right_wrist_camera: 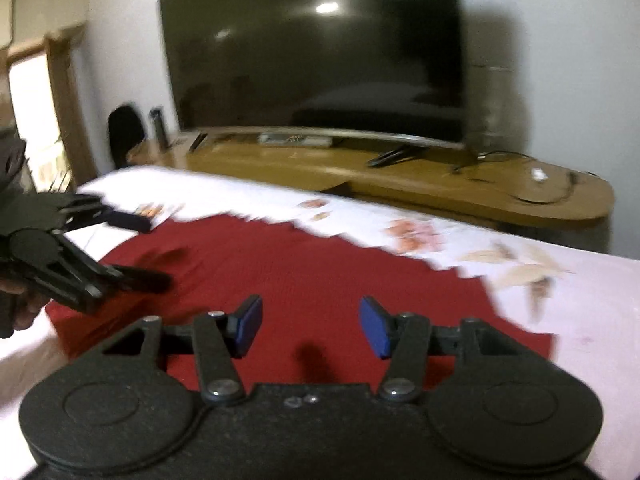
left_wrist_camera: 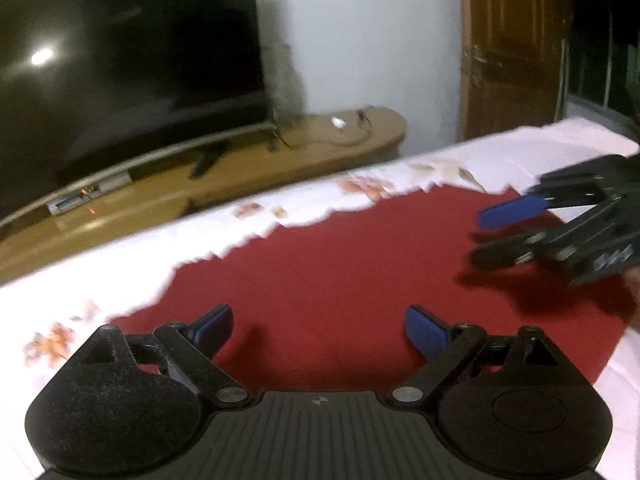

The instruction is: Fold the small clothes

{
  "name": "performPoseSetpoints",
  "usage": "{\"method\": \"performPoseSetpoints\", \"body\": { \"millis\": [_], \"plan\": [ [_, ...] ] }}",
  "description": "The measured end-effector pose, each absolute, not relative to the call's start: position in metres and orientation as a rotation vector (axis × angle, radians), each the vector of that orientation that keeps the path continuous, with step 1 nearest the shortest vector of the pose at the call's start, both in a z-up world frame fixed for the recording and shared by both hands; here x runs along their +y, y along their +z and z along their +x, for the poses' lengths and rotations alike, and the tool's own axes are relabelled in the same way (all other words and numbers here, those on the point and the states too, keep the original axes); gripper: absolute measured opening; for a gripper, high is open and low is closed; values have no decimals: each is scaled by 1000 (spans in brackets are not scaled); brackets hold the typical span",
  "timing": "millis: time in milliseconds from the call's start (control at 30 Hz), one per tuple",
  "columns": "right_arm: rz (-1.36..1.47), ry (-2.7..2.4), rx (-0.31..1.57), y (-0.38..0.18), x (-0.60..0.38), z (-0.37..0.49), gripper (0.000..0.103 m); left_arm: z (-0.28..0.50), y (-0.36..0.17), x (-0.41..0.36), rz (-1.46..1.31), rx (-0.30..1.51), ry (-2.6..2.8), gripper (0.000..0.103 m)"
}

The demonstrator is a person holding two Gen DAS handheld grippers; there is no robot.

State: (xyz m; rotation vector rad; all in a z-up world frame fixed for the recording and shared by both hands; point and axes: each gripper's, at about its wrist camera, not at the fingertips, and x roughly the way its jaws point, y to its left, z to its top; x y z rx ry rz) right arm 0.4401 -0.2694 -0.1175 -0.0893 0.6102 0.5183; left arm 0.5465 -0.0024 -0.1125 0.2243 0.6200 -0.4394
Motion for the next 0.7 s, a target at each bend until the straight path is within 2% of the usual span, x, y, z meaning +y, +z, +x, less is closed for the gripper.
{"method": "performPoseSetpoints", "body": {
  "millis": [100, 167, 367, 500, 700],
  "plan": [
    [-134, 487, 680, -133, -241, 450, 53, 551, -135, -7, 215, 688, -427, 93],
    [-154, 480, 729, -147, -232, 455, 57, 548, -141, -2, 178, 673, -414, 97],
    [-198, 483, 687, -152, -232, 451, 62, 548, -142, -1, 175, 673, -416, 99],
    [-222, 478, 690, -152, -238, 450, 69, 548, -143, 2, 182, 671, -422, 100],
    [-268, 461, 716, -150, -267, 442, 69, 541, -142, 21, 214, 684, -430, 103]
  ]
}}
